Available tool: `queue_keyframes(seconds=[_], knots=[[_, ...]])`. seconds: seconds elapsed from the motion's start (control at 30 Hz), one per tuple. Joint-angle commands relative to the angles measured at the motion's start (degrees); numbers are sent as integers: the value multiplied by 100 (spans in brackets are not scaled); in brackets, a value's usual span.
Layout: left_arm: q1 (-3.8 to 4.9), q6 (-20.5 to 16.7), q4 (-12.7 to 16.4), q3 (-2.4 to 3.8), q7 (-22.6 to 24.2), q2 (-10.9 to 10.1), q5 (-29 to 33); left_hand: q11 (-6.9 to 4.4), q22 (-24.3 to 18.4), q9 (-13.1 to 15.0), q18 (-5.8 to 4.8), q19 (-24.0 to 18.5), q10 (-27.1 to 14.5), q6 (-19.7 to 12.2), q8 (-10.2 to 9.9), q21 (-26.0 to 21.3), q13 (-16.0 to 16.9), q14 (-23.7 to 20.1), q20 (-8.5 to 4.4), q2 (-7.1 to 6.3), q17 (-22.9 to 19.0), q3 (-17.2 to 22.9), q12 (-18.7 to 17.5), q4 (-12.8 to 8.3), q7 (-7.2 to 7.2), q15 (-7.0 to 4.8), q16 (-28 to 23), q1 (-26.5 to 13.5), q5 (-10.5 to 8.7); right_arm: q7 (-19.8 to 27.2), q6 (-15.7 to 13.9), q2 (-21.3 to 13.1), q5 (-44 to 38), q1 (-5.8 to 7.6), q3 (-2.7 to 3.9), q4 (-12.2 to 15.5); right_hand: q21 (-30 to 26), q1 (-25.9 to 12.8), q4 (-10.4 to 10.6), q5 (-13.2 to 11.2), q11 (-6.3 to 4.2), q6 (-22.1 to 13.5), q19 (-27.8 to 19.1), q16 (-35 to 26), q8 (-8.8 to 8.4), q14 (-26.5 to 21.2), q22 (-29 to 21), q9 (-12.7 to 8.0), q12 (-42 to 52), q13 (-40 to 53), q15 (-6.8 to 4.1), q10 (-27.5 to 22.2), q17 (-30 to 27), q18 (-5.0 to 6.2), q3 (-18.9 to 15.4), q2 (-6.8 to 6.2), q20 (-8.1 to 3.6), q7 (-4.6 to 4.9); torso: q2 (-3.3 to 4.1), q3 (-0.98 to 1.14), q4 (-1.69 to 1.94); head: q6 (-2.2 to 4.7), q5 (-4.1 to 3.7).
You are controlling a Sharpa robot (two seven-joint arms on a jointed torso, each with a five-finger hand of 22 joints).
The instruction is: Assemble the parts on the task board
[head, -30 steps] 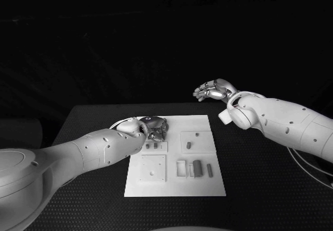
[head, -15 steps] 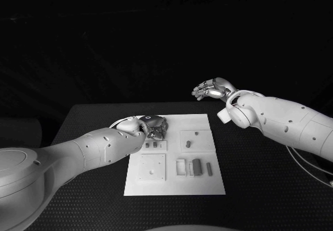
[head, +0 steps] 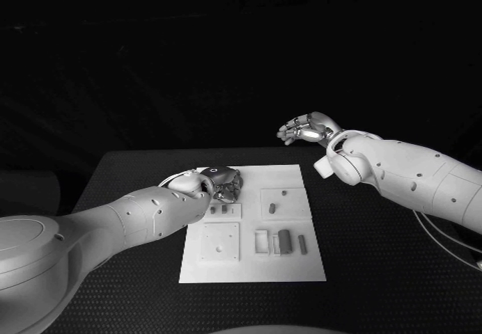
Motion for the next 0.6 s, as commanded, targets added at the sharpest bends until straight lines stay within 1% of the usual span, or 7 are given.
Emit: queue_keyframes(seconds=[0.03,0.27,0.33,0.4,0.43,0.5,0.6], knots=[[-101,83,-8,-54,-44,-32,-58,-13,130,16,493,-7,75,82,52,42,35,41,-58,75,-12,44,47,3,-2,-19,32,16,33,60,26,10,-4,0,3,10,-19,9,44,12,11,-29,-23,-21,16,-20,8,-6,-16,-8,12,11,6,-84,4,-14,2,121,0,1,0,6,-4],[-102,-97,62,-43,34,-93,249,-56,123,35,477,21,186,182,102,56,64,96,-91,117,-46,109,52,2,-46,-62,15,11,41,62,24,3,-4,0,3,6,-21,8,45,12,11,-29,-23,-22,16,-21,10,-6,-16,-8,12,10,7,-84,3,-16,2,121,-1,2,1,21,0],[-100,-132,90,-22,8,-130,341,-60,122,37,474,26,197,188,104,58,67,102,-95,121,-51,116,50,5,-49,-66,12,4,41,63,22,-3,-4,0,3,8,-22,7,46,13,11,-29,-23,-23,17,-21,11,-7,-16,-8,12,10,7,-84,3,-16,2,121,-3,-5,4,18,-9],[-97,-132,109,-5,4,-169,473,-64,121,38,471,31,206,194,106,59,70,109,-99,121,-56,122,48,5,-51,-70,8,-4,42,63,23,-7,-4,0,3,10,-22,7,46,13,11,-29,-23,-23,17,-21,12,-7,-16,-9,12,10,7,-84,3,-15,2,121,-5,-2,6,16,-11],[-94,-136,116,9,1,-190,553,-65,121,39,470,33,211,197,107,60,71,113,-102,121,-58,124,46,5,-52,-72,7,-8,43,63,25,-10,-4,0,3,10,-23,7,47,13,11,-29,-23,-23,17,-21,12,-7,-15,-9,12,10,7,-84,3,-16,1,121,-4,0,6,21,-10],[-93,-145,116,89,0,-202,624,-68,120,40,468,37,218,201,108,60,73,117,-105,123,-62,130,44,5,-54,-75,4,-13,46,61,24,-13,-4,0,3,10,-23,7,47,13,11,-29,-23,-23,17,-21,13,-7,-15,-9,12,10,8,-84,3,-16,1,121,-3,-2,6,26,-11],[-90,-126,138,158,0,-227,806,-72,119,42,465,41,228,205,110,61,76,121,-109,122,-68,136,41,5,-57,-79,-1,-23,52,63,24,-14,-4,0,3,7,-24,7,47,13,11,-29,-23,-24,17,-21,15,-8,-15,-9,12,10,8,-84,3,-16,1,121,-1,-1,4,33,-6]])
